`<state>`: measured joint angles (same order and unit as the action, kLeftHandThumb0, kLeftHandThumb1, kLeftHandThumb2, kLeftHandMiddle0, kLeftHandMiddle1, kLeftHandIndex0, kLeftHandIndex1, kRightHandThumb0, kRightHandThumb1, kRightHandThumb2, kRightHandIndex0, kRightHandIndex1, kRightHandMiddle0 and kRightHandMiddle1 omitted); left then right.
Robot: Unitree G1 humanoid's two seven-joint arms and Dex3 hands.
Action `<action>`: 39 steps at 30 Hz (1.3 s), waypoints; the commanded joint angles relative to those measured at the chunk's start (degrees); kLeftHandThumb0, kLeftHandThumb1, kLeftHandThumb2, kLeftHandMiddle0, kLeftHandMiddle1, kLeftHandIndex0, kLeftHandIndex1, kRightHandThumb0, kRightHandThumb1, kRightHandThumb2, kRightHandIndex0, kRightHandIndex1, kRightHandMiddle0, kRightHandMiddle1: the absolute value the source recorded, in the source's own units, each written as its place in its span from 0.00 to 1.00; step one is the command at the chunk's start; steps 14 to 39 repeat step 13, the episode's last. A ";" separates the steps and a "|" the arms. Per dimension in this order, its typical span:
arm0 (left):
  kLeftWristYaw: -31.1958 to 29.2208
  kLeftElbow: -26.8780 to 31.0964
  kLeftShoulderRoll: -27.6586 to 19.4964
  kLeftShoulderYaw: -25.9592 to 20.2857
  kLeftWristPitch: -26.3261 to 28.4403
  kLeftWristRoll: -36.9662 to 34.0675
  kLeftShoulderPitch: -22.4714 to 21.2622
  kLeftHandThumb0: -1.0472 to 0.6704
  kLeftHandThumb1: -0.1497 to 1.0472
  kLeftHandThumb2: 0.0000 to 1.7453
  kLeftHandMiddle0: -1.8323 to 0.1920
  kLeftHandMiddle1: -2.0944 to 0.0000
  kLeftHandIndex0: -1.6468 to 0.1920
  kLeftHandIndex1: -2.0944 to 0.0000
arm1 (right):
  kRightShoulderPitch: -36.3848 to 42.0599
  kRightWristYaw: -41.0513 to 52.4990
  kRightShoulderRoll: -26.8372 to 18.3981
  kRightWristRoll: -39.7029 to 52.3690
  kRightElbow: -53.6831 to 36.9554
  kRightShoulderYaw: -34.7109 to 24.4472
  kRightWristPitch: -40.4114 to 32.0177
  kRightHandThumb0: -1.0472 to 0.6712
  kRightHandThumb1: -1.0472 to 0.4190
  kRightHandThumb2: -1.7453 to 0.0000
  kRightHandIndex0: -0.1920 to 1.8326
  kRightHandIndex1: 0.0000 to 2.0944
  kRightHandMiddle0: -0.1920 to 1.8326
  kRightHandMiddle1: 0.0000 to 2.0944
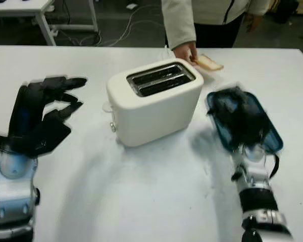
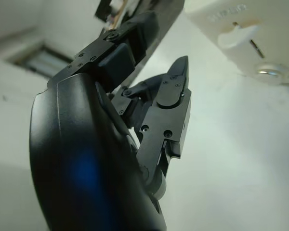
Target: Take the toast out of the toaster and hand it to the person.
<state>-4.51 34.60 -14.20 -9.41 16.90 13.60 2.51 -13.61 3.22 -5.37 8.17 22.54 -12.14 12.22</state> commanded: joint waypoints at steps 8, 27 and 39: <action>7.15 -10.69 10.34 7.61 -11.49 -0.82 9.51 0.40 0.89 0.27 0.86 0.74 0.73 1.00 | 8.15 -11.90 8.92 -8.67 -11.72 5.42 3.34 0.35 0.09 0.77 0.33 0.02 0.32 0.00; 8.41 -17.78 10.02 8.72 -16.48 0.10 7.77 0.38 0.89 0.31 0.87 0.75 0.76 1.00 | 9.98 -14.28 9.43 -12.44 -12.11 7.55 3.94 0.34 0.09 0.74 0.27 0.00 0.26 0.00; 8.41 -17.78 10.02 8.72 -16.48 0.10 7.77 0.38 0.89 0.31 0.87 0.75 0.76 1.00 | 9.98 -14.28 9.43 -12.44 -12.11 7.55 3.94 0.34 0.09 0.74 0.27 0.00 0.26 0.00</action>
